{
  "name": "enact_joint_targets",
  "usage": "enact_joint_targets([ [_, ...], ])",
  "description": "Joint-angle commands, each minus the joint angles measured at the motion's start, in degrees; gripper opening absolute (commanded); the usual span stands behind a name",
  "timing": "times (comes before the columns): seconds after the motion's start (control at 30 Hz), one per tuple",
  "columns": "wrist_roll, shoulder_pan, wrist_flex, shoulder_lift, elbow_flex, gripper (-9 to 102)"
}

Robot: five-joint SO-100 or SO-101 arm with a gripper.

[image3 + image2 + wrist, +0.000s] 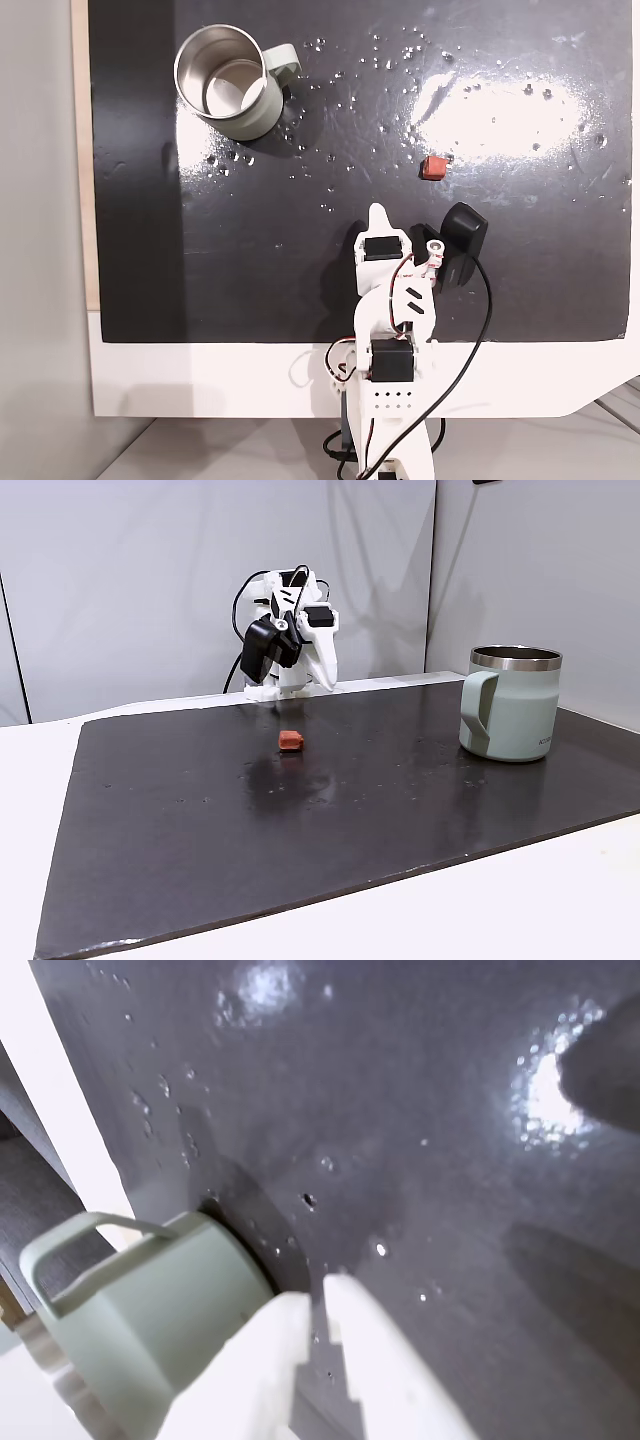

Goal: Grasp a cube and put it in the cup.

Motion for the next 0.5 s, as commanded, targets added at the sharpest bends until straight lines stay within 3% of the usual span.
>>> enact_joint_targets([
  [0.0,-0.7,1.49,2.81,0.44,-4.13,0],
  [0.23,-0.88,1.76,11.16,0.26,-16.52,0],
  [0.47,-1.32,4.48,13.54,-10.55,-29.62,0],
])
